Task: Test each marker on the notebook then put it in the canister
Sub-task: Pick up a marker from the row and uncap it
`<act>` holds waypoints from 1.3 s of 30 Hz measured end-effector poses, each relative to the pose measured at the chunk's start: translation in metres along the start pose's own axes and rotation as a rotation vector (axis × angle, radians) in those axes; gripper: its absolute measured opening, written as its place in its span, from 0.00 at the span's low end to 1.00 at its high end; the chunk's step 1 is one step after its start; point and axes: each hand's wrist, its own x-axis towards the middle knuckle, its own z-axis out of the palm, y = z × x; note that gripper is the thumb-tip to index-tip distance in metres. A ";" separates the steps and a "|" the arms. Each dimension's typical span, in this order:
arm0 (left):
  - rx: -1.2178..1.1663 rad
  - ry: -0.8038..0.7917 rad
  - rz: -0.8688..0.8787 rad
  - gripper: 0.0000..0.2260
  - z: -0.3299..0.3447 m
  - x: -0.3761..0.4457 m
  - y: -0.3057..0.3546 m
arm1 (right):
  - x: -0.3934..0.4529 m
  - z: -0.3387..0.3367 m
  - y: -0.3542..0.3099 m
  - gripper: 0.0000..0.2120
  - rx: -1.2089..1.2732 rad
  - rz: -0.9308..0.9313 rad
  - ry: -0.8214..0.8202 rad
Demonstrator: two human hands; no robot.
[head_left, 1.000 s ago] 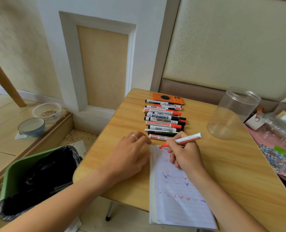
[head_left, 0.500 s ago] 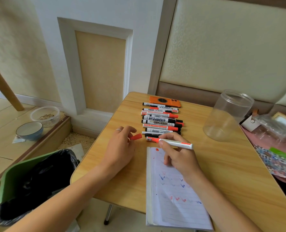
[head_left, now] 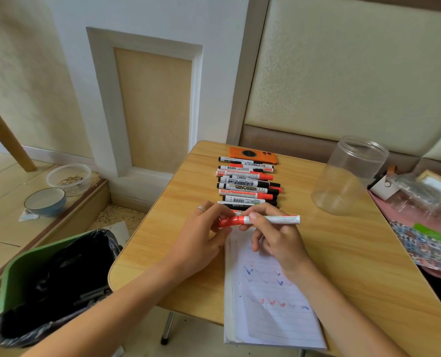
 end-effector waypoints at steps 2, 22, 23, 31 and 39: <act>-0.020 0.003 0.004 0.10 0.000 0.000 0.002 | -0.001 -0.002 -0.001 0.11 0.016 0.003 -0.041; -0.181 -0.091 0.042 0.10 0.011 0.000 0.019 | 0.000 -0.003 -0.002 0.11 0.044 0.102 0.171; -0.236 -0.094 0.014 0.14 0.012 0.002 0.020 | -0.001 -0.002 -0.003 0.11 0.031 0.099 0.165; -0.407 -0.027 -0.182 0.10 0.022 0.006 0.012 | 0.002 0.001 0.004 0.13 -0.128 0.092 0.181; -0.426 -0.052 -0.168 0.08 0.024 0.006 0.013 | 0.002 0.004 0.007 0.15 -0.193 0.129 0.276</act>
